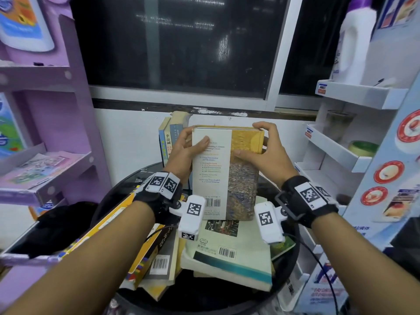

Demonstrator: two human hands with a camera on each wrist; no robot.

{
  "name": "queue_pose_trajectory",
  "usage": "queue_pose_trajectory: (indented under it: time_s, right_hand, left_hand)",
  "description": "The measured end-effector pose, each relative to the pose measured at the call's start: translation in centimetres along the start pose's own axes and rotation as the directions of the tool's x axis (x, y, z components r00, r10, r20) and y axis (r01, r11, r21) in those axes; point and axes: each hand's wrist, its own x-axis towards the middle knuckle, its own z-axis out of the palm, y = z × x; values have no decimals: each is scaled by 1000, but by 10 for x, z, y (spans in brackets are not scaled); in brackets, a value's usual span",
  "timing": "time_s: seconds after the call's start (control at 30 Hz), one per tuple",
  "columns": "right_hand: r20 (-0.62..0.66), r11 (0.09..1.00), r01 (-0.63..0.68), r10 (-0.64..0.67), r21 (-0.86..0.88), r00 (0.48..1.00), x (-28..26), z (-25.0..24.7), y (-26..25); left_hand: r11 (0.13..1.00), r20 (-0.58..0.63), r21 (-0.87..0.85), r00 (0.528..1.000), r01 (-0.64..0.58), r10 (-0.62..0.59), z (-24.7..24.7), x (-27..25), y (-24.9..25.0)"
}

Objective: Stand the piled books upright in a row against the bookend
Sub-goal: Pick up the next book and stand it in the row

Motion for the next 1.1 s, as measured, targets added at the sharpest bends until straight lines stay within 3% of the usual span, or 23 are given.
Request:
queue_pose_trajectory:
  time_s: [0.17, 0.3, 0.4, 0.6, 0.7, 0.9, 1.0, 1.1]
  right_hand:
    - [199, 991, 37, -11, -128, 980, 5, -20, -17]
    - [391, 989, 18, 42, -147, 920, 6, -31, -39]
    - [462, 977, 27, 75, -209, 884, 3, -33, -54]
    - [337, 947, 84, 27, -311, 941, -4, -23, -62]
    - [260, 917, 92, 13, -389, 966, -2, -18, -64]
    - [155, 865, 51, 31, -499, 987, 9, -13, -56]
    - [105, 878, 25, 29, -479, 994, 15, -14, -55]
    - [61, 883, -2, 34, -470, 998, 24, -10, -54]
  left_hand:
    - [998, 82, -65, 997, -1, 7, -2, -2, 2]
    - [997, 156, -75, 988, 4, 7, -5, -2, 6]
    - [999, 208, -41, 978, 23, -14, -3, -1, 10]
    - [999, 227, 31, 973, 40, -46, -1, 4, 18]
    - [971, 207, 239, 977, -3, -47, -3, 12, 24]
    - [794, -37, 597, 984, -117, 172, -20, 32, 23]
    - [591, -57, 793, 949, -144, 309, -29, 35, 26]
    - [355, 35, 918, 927, -178, 374, -37, 44, 26]
